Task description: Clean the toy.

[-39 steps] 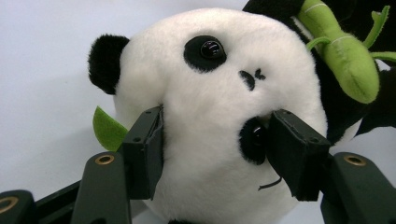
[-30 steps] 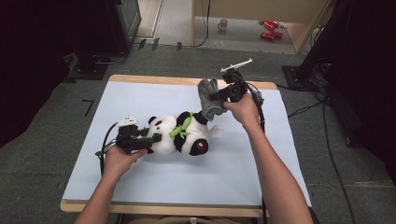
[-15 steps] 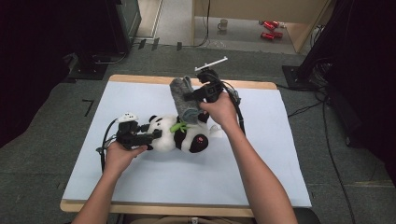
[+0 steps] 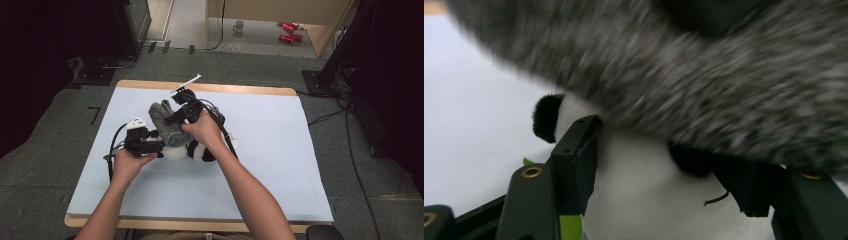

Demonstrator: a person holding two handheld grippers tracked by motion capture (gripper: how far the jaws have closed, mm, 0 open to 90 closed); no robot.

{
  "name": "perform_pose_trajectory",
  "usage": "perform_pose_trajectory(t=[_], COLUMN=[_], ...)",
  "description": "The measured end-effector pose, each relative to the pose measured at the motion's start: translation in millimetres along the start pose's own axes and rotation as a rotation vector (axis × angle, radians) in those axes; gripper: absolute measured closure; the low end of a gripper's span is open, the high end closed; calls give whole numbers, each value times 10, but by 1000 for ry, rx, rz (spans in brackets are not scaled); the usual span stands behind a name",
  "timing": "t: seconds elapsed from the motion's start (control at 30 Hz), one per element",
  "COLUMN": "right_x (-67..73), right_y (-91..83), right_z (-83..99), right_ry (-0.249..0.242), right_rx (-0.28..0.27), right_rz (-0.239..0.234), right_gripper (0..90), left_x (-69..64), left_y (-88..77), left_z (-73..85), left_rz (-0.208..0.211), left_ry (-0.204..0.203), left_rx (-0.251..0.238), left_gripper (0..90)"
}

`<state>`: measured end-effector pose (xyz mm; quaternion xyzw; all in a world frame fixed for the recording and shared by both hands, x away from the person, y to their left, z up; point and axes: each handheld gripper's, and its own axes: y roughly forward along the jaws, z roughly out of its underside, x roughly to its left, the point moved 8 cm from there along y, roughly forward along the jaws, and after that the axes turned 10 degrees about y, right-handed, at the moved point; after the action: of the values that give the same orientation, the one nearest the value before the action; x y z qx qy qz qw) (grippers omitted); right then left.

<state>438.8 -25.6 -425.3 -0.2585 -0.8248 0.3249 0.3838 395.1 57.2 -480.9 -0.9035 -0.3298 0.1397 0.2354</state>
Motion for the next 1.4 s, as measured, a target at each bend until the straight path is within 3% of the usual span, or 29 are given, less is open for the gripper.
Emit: perform_pose_trajectory(t=[0.07,0.23,0.37,0.5,0.6,0.67,0.77,0.9,0.97,1.03,1.1,1.23,1.33,1.4], right_x=[-38,-119,-176,-198,-186,-188,-231,-391,-531,-691,-774,-903,-1066,-1143], right_y=[67,117,103,125,158,169,149,8,-89,-187,-284,-487,-637,-701], right_z=[40,96,81,49,50,48,55,82,114,198,258,273,303,345], right_ry=[0,38,35,24,9,0,-17,8,21,36,74,76,108,150], right_rx=[12,7,-3,-6,1,1,17,21,21,42,22,-37,-44,-45], right_rz=[11,-16,-5,3,14,24,50,101,140,192,141,151,208,185], right_gripper=[787,784,782,782,782,782,777,779,783,790,792,792,797,798], left_x=[-5,-23,-68,-111,-119,-114,-116,-130,-123,-116,-123,-103,-76,-76], left_y=[-8,-111,-196,-128,-55,-18,-1,16,15,11,13,21,21,28], left_z=[10,31,79,179,227,239,261,255,258,252,240,235,229,211], left_rz=[0,8,-9,0,-21,-28,-38,-89,-88,-61,-53,-45,-23,-14], left_ry=[-8,-38,-23,-33,-37,-47,-50,-53,-57,-76,-69,-83,-103,-93], left_rx=[9,20,25,52,50,37,29,52,56,44,37,40,33,28], left_gripper=[349,311,296,257,246,258,358,463,474,479,480,481,480,479])
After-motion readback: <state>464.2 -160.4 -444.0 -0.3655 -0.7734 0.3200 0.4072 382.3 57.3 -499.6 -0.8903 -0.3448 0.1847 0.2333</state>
